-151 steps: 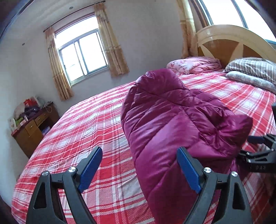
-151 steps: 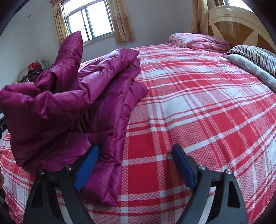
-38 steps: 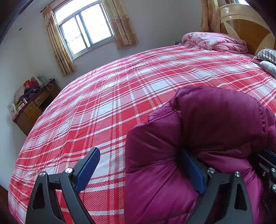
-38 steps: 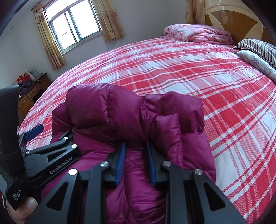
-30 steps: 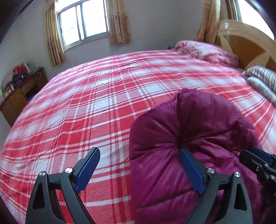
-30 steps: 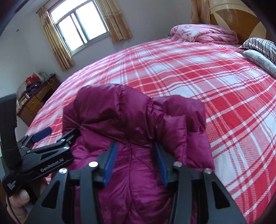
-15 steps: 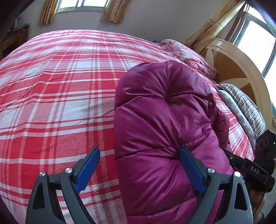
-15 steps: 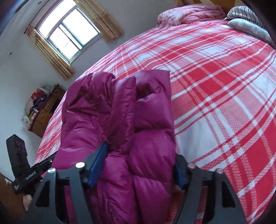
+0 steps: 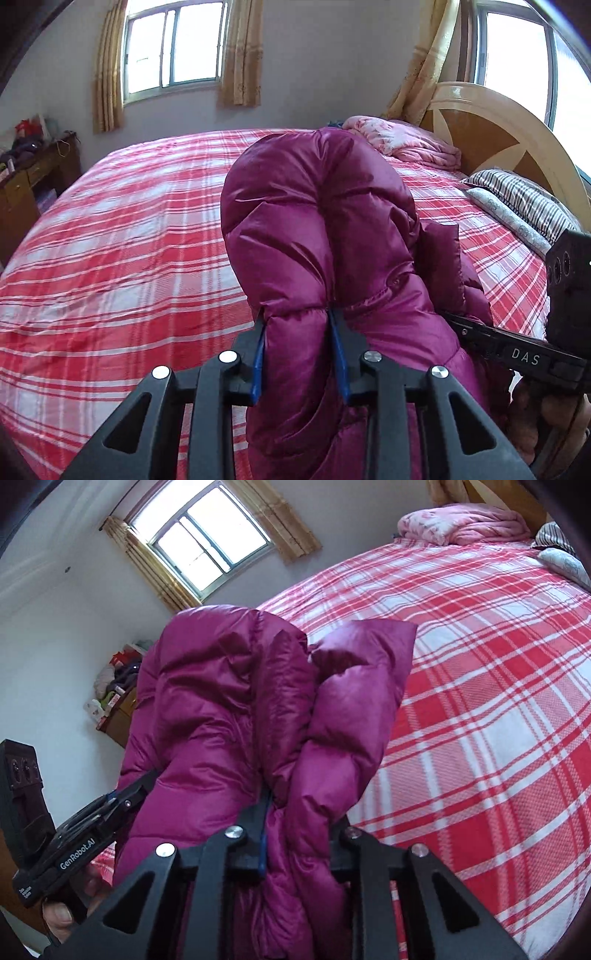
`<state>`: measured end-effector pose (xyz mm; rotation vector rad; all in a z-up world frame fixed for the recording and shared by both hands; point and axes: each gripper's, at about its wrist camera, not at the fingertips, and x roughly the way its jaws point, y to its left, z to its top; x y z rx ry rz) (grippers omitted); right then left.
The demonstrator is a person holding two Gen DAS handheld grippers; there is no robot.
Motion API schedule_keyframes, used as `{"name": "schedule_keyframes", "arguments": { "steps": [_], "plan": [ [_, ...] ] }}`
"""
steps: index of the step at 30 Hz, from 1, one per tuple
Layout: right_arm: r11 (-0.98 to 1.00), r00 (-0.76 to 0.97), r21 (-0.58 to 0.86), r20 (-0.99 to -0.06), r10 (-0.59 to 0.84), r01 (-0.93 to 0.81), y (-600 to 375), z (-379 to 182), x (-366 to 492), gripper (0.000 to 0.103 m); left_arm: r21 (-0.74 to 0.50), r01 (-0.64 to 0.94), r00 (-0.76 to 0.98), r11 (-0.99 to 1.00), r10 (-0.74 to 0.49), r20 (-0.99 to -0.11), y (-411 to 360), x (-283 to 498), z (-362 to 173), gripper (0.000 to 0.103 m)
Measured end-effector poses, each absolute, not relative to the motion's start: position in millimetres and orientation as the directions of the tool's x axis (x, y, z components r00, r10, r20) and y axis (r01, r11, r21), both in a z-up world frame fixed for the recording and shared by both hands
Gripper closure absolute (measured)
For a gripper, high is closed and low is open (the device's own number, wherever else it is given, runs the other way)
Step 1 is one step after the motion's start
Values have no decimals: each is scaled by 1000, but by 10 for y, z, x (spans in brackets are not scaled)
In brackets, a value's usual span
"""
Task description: Fold large clothes
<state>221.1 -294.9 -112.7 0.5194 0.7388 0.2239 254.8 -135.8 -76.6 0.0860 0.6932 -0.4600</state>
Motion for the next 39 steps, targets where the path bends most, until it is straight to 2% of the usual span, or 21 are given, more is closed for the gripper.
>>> {"name": "schedule_keyframes", "arguments": {
  "steps": [8, 16, 30, 35, 37, 39],
  "plan": [
    [825, 658, 537, -560, 504, -174, -2403, -918, 2234, 80, -46, 310, 733, 950, -270, -624, -427, 2378, -641, 72],
    [797, 568, 536, -577, 587, -280, -2267, -1106, 2357, 80, -26, 182, 761, 983, -157, -630, 379, 2212, -756, 72],
    [796, 468, 511, -644, 605, -325, -1732, -1460, 2699, 80, -49, 83, 725, 995, -94, -682, 1009, 2184, -1144, 72],
    [807, 468, 504, -659, 589, -307, -1692, -1519, 2789, 80, -50, 55, 710, 997, -74, -700, 1078, 2235, -1326, 64],
    [814, 470, 492, -665, 581, -310, -1650, -1497, 2756, 78, -36, 46, 713, 998, -58, -699, 1095, 2234, -1372, 55],
    [822, 471, 477, -674, 569, -311, -1631, -1495, 2774, 77, -31, 45, 717, 998, -54, -695, 1098, 2219, -1384, 52]
  ]
}}
